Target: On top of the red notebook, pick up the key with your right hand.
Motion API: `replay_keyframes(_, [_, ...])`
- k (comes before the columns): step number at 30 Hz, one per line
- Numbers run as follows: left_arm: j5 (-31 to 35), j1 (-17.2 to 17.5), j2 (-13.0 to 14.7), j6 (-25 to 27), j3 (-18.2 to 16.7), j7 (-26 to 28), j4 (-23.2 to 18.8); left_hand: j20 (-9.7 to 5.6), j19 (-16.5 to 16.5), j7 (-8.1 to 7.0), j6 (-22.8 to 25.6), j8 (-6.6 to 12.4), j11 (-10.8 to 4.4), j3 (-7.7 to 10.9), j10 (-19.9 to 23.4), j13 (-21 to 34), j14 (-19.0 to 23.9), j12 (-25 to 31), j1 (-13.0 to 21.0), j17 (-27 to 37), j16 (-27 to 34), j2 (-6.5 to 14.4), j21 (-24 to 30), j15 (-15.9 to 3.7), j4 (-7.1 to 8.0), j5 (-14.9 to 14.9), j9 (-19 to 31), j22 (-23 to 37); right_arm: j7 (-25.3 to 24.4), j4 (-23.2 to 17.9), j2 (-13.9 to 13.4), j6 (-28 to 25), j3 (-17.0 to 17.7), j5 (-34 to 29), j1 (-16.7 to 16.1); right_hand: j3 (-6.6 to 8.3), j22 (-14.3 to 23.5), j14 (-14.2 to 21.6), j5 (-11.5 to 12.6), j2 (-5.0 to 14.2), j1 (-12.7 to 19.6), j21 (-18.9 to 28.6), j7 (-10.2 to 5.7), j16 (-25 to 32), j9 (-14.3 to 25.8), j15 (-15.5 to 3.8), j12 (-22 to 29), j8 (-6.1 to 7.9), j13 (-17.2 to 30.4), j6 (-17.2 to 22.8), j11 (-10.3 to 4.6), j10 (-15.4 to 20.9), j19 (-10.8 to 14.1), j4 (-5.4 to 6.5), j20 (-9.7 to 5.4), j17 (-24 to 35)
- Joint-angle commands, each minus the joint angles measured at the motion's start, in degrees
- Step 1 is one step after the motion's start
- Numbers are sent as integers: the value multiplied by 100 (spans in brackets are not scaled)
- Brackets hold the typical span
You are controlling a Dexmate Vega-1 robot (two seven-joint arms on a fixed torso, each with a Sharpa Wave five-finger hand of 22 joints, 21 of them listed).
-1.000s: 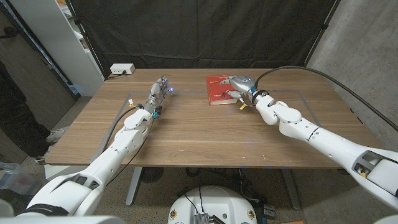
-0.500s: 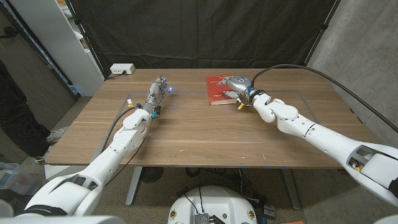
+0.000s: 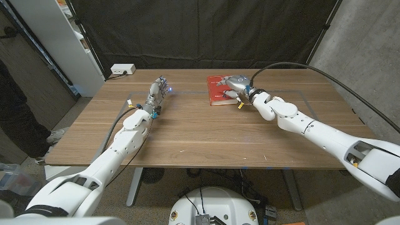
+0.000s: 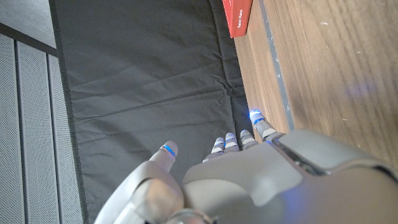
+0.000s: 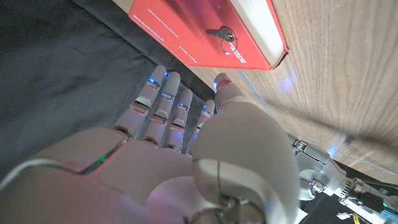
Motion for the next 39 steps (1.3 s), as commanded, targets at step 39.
replay_keyframes(39, [-21, 62, 48, 9, -47, 61, -198, 26, -532, 15, 105, 56, 23, -97, -56, 18, -449, 27, -77, 23, 24, 457, -50, 34, 9, 45, 28, 19, -88, 711, 245, 259, -279, -61, 340, -98, -6, 96, 94, -38, -143, 93, 238, -63, 13, -518, 57, -26, 2, 49, -12, 75, -34, 35, 13, 43])
